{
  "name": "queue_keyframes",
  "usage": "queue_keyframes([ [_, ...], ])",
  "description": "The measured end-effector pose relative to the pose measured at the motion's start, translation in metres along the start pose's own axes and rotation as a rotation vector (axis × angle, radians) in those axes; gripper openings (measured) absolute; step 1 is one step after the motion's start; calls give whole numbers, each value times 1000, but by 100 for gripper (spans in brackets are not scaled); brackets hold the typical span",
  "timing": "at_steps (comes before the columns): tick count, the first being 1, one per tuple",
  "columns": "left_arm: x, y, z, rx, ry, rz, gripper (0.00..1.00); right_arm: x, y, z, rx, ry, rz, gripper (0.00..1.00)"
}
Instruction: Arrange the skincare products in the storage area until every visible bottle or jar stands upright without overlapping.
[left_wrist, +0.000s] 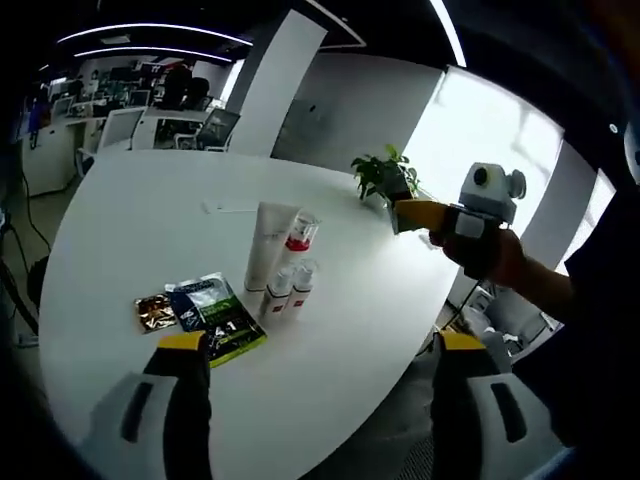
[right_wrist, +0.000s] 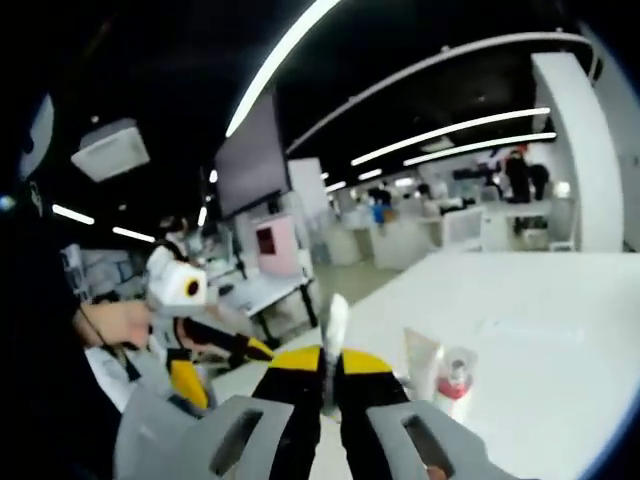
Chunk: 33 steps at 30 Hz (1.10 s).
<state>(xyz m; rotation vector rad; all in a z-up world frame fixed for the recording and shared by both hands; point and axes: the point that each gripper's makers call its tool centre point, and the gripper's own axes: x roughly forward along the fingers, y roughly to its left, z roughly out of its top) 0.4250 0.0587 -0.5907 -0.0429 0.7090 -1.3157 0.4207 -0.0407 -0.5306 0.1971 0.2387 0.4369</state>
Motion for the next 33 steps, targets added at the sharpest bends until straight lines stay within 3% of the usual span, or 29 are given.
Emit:
queue_keyframes([
  [6,-4,-22,9,19,-21,-72,75,-7,18,-8,12,2,24,0],
  [9,-10,-42,23,-5,-91,-164,65,-9,28,-11,23,0,42,0],
  [14,-21,-55,46,-46,-201,-211,47,-12,49,-11,18,-6,89,0],
  [18,-25,-68,49,12,-192,-239,41,-14,66,-12,15,-11,131,0],
  [24,-27,-84,51,9,-203,-297,28,-21,91,-10,15,-18,226,0],
  [28,-27,-91,50,32,-194,-300,24,-24,100,-13,-31,9,244,0],
  [33,-28,-96,49,34,-197,-314,11,-26,104,-11,-21,0,256,0],
])
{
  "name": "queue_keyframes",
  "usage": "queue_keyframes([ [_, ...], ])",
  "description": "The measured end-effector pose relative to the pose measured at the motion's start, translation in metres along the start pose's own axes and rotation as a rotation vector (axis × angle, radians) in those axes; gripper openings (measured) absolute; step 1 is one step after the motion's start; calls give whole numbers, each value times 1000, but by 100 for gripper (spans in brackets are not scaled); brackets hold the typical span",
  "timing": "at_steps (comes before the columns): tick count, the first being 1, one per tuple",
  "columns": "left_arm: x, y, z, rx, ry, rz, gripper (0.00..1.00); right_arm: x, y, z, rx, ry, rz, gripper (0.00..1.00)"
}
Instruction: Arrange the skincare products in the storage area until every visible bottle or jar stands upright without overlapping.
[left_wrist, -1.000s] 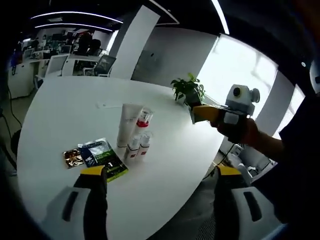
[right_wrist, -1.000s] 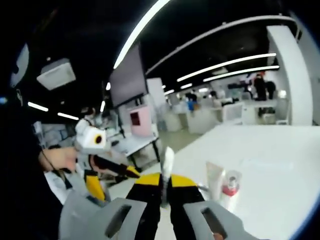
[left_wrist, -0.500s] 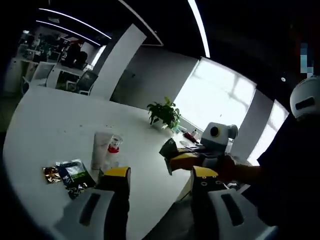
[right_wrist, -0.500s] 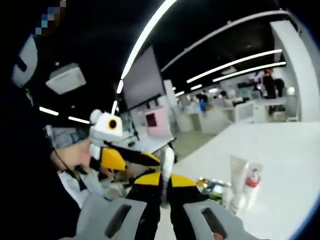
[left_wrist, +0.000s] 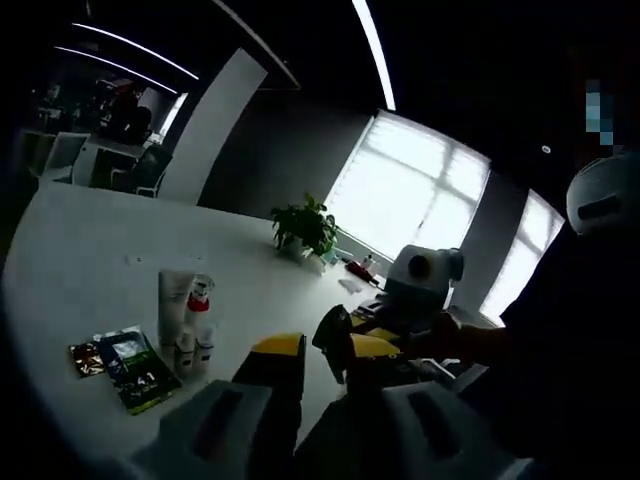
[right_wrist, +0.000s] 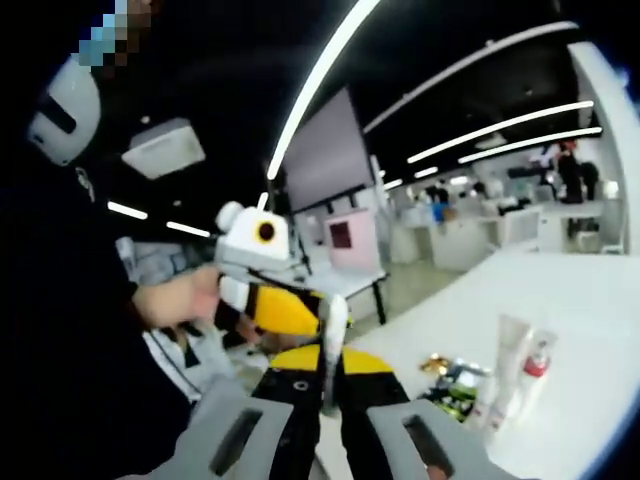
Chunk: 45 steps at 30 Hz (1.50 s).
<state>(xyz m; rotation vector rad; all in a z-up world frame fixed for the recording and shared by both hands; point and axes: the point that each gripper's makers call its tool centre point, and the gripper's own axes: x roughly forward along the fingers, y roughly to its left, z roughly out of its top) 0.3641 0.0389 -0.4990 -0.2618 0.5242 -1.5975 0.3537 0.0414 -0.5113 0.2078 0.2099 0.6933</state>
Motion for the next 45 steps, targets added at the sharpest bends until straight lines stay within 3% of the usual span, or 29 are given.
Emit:
queue_keyframes([
  [8,-1,-5,2,37,8,7,5,-2,4,0,-28,13,-4,0],
  [11,1,-9,7,98,-2,22,2,-3,2,4,-44,3,-20,0],
  [14,1,-11,12,224,8,54,1,-5,0,8,-57,-16,-33,0],
  [20,2,-17,20,287,5,58,2,-8,1,17,-72,-51,-41,0],
  [21,2,-17,25,339,-16,66,3,-9,2,21,-81,-57,-39,0],
  [24,0,-25,31,363,-44,36,4,-10,5,29,-167,-55,-31,0],
  [25,-2,-30,41,396,-93,26,6,-11,6,32,-225,-51,-45,0],
  [26,-2,-39,44,403,-105,-16,7,-12,8,38,-271,-69,-43,0],
  [27,-5,-42,50,419,-129,-17,8,-13,14,44,-297,-84,-26,0],
  [36,-6,-54,56,469,-115,-57,7,-18,24,57,-343,-90,5,0],
  [41,-2,-50,56,430,-103,-61,3,-17,23,57,-341,-72,6,0],
  [43,-1,-49,56,439,-92,-57,2,-16,16,55,-270,-64,-36,8],
  [45,0,-49,55,408,-72,-66,2,-15,16,54,-276,-60,-17,13],
])
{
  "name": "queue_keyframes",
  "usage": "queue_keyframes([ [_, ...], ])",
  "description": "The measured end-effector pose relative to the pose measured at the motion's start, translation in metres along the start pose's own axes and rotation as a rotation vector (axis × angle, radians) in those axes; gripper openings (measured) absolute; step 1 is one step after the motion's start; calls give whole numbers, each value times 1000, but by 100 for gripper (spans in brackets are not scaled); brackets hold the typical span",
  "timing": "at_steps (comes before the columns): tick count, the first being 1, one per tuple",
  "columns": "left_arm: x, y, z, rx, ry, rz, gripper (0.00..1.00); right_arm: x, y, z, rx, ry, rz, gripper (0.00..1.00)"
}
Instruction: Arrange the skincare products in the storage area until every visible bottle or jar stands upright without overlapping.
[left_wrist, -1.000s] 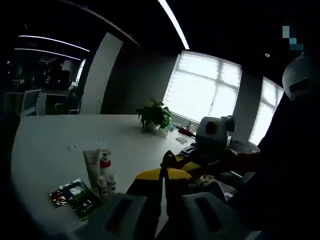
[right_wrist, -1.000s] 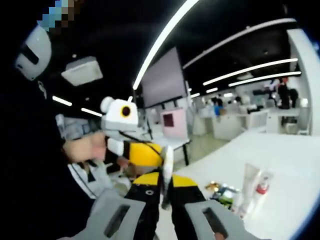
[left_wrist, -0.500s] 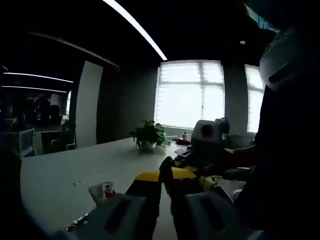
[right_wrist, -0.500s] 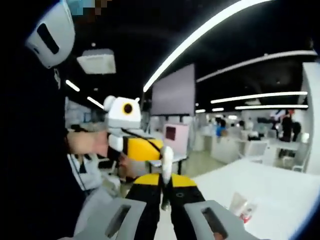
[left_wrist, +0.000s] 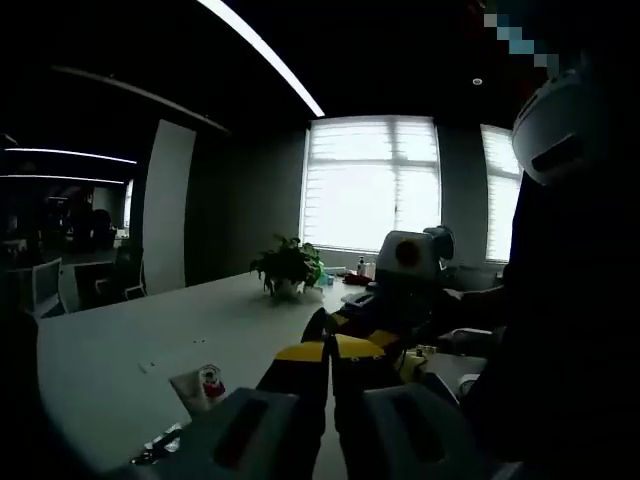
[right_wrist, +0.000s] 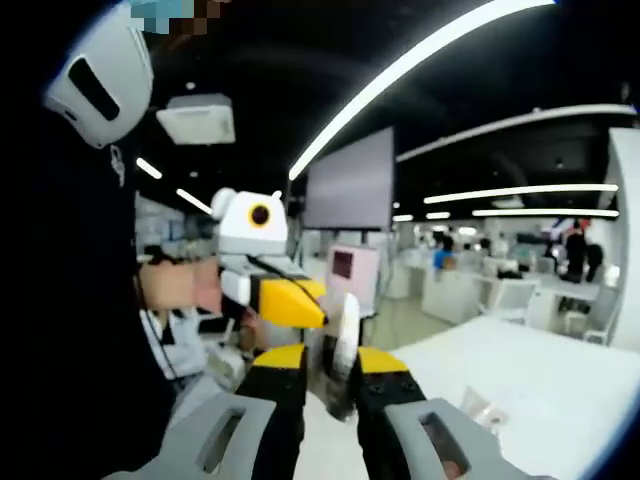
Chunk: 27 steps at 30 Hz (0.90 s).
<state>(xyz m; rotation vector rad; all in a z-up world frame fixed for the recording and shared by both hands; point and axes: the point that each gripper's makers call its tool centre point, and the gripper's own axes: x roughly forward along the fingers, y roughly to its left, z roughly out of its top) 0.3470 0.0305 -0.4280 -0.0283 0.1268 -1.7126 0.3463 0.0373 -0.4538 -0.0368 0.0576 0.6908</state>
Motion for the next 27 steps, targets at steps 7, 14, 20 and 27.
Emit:
queue_keyframes([
  [7,-2,-9,6,1,50,-97,2,-9,-1,-19,119,64,77,27],
  [14,-13,-2,22,21,48,-125,2,-20,5,-12,305,-34,200,1],
  [20,-16,-5,27,-37,48,-188,2,-25,12,15,533,-152,346,30],
  [27,-12,-9,16,-54,97,-209,2,-20,2,33,498,-219,357,7],
])
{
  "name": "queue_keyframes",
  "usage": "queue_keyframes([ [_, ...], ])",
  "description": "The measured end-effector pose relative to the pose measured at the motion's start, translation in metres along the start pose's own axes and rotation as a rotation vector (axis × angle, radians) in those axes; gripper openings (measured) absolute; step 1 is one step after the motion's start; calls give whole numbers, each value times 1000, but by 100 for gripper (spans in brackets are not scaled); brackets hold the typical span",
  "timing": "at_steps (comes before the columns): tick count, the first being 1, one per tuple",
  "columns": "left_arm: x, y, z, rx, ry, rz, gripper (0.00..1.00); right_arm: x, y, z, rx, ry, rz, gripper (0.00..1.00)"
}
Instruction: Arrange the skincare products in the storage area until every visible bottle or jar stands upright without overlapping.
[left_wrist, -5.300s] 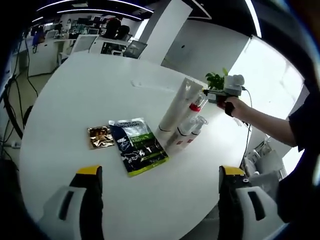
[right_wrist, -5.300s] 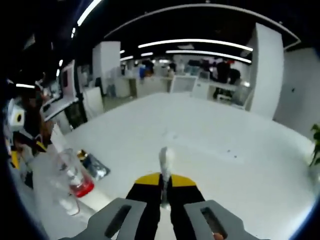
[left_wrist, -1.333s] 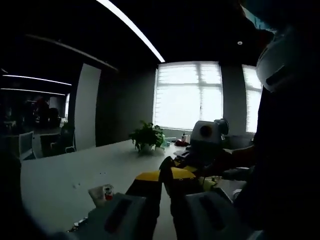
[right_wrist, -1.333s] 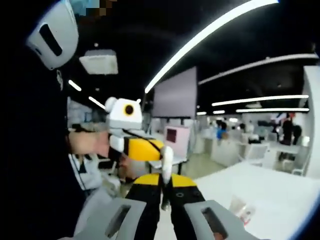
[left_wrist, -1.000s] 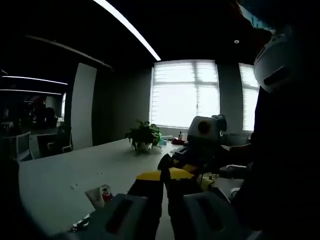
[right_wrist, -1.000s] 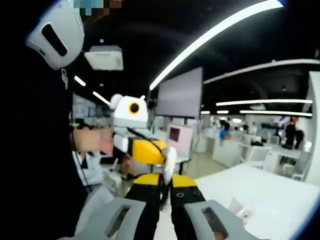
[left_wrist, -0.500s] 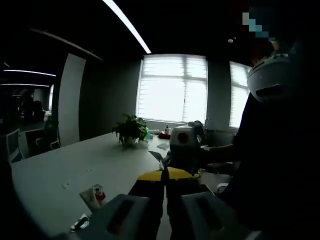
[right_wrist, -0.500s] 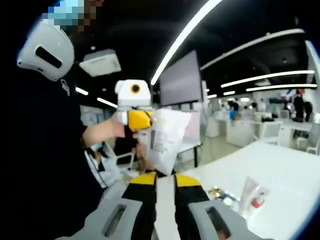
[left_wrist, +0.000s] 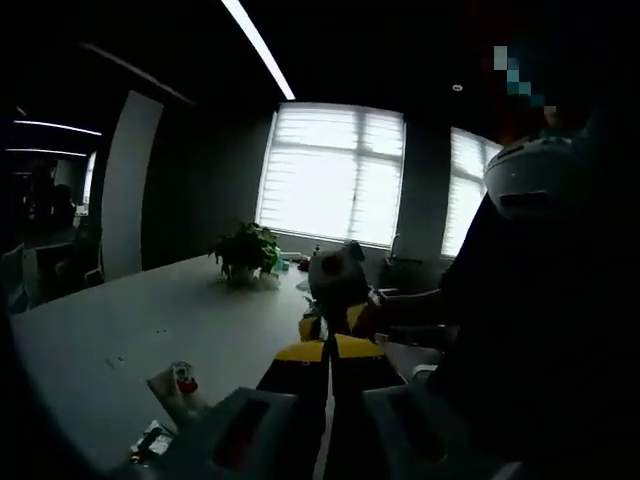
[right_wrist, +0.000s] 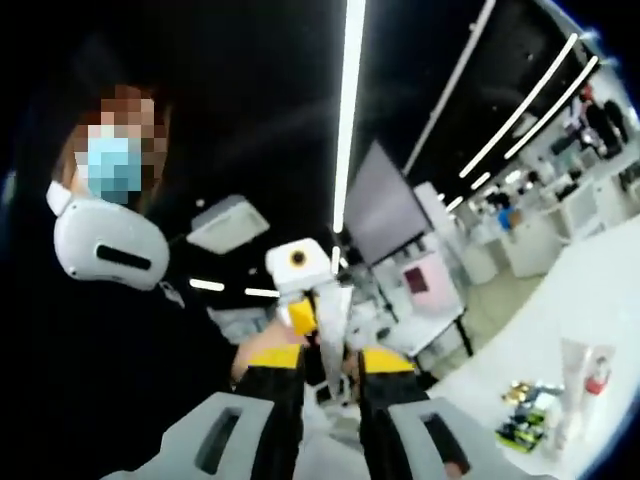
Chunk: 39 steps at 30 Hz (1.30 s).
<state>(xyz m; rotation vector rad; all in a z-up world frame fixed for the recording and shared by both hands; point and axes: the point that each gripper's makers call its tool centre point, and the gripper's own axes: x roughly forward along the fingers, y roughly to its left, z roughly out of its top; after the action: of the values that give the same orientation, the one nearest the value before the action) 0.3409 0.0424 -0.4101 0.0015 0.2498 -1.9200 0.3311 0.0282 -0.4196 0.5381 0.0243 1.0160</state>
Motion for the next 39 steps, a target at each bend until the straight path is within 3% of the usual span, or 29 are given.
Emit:
queue_keyframes([
  [2,1,1,-4,-9,12,3,2,3,-1,1,-10,1,-4,2],
  [8,-3,13,-13,-119,28,33,2,6,-2,-7,-71,21,-17,0],
  [13,-3,29,-17,-255,18,109,2,5,-20,-3,-74,-14,-113,0],
  [15,-1,38,-13,-272,-34,132,2,4,-26,9,-35,-100,-151,0],
  [17,1,45,-10,-241,-82,150,3,2,-31,14,-3,-138,-173,0],
  [20,3,46,-14,-185,-75,182,6,0,-35,18,35,-185,-193,0],
  [22,4,47,-19,-208,-79,188,13,-4,-33,29,93,-269,-179,0],
  [24,7,45,-18,-282,-133,177,19,-8,-36,36,129,-326,-188,0],
  [29,4,43,-1,-381,-322,152,11,-10,-38,37,154,-361,-205,0],
  [36,11,38,-6,-403,-329,159,8,-3,-38,36,189,-401,-203,0],
  [39,11,38,-8,-425,-328,163,3,-1,-37,36,191,-408,-207,0],
])
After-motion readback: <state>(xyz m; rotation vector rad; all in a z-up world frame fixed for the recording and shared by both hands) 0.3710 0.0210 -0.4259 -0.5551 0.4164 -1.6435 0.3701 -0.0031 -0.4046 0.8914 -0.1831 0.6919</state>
